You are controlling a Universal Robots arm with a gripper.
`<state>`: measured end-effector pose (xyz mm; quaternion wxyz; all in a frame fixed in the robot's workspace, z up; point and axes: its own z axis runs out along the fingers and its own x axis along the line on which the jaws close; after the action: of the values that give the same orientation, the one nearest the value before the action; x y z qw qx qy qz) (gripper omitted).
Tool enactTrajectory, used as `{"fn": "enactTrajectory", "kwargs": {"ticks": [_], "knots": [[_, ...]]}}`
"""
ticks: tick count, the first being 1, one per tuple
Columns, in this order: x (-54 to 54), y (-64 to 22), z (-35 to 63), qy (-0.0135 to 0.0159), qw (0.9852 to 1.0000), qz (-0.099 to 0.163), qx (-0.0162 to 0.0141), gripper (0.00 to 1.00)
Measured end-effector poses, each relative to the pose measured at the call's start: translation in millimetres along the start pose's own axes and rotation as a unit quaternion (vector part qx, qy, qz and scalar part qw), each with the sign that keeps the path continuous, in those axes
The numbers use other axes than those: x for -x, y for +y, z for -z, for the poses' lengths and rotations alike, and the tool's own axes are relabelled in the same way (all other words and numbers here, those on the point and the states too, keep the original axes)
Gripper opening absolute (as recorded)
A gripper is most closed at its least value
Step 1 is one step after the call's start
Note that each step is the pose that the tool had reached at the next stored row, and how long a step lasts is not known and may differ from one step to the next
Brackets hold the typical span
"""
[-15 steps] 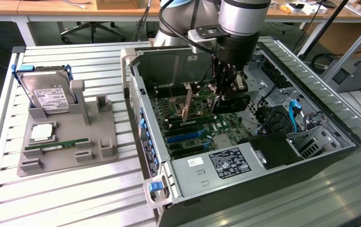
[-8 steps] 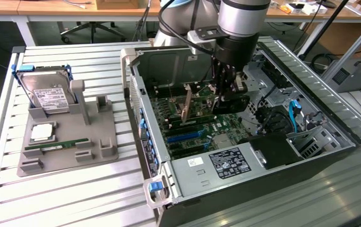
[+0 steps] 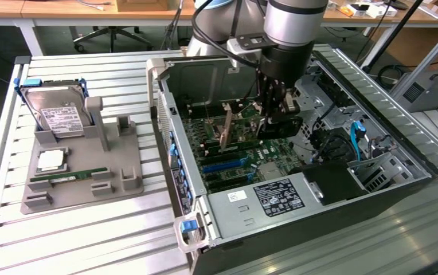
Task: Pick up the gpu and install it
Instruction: 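Insert the gpu into the slot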
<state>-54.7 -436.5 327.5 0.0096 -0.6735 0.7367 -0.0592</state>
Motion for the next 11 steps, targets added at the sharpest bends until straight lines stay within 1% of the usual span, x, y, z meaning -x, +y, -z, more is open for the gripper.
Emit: {"fn": "enactTrajectory", "kwargs": {"ticks": [11], "knots": [[-1.7, 1.1, -2.1, 0.0001, 1.0, 0.0, 0.0, 0.27]]}}
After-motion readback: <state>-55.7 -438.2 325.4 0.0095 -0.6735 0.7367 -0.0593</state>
